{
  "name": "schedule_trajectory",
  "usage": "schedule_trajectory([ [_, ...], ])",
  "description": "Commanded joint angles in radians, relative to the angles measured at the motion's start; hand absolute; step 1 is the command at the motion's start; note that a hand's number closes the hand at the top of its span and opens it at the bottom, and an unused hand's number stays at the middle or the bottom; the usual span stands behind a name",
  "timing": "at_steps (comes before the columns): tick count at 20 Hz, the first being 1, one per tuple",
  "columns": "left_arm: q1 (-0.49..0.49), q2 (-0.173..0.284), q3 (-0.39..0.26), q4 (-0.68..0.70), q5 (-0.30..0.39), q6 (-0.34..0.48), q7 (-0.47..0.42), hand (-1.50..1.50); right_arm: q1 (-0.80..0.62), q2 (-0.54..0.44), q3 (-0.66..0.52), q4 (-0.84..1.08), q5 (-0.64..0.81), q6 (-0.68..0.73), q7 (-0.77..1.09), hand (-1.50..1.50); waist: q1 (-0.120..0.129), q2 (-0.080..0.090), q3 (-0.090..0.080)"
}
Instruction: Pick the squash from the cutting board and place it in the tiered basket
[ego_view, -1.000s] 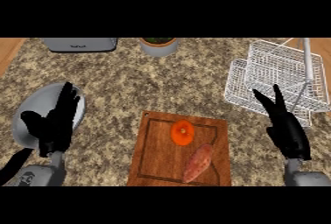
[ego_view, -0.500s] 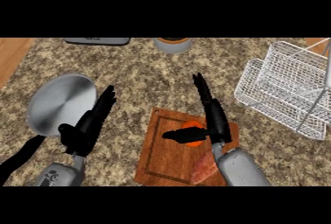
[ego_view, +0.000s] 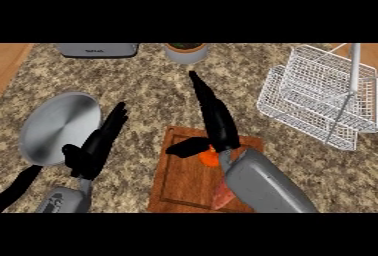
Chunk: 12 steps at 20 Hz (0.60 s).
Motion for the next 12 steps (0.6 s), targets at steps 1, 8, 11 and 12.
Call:
schedule_trajectory([
  [1,0.001,-0.005,0.005,0.011,0.014,-0.006,0.018,0.0,-0.114,-0.14,0.081,0.013,0.123,0.157,0.247,-1.5,-0.025,-0.016,-0.005],
  [8,-0.026,0.001,0.021,0.024,0.009,-0.003,0.023,0.0,-0.28,-0.151,0.245,-0.041,0.114,0.609,0.616,-1.5,-0.024,-0.015,-0.003],
  [11,-0.008,-0.026,-0.001,0.021,-0.015,0.015,-0.002,0.0,-0.319,-0.106,0.238,-0.143,0.042,0.749,0.808,-1.5,-0.022,-0.009,0.001],
  [12,0.008,0.002,0.014,0.028,0.001,-0.025,-0.018,0.0,-0.331,-0.089,0.226,-0.175,0.037,0.769,0.88,-1.5,-0.015,-0.005,0.002],
])
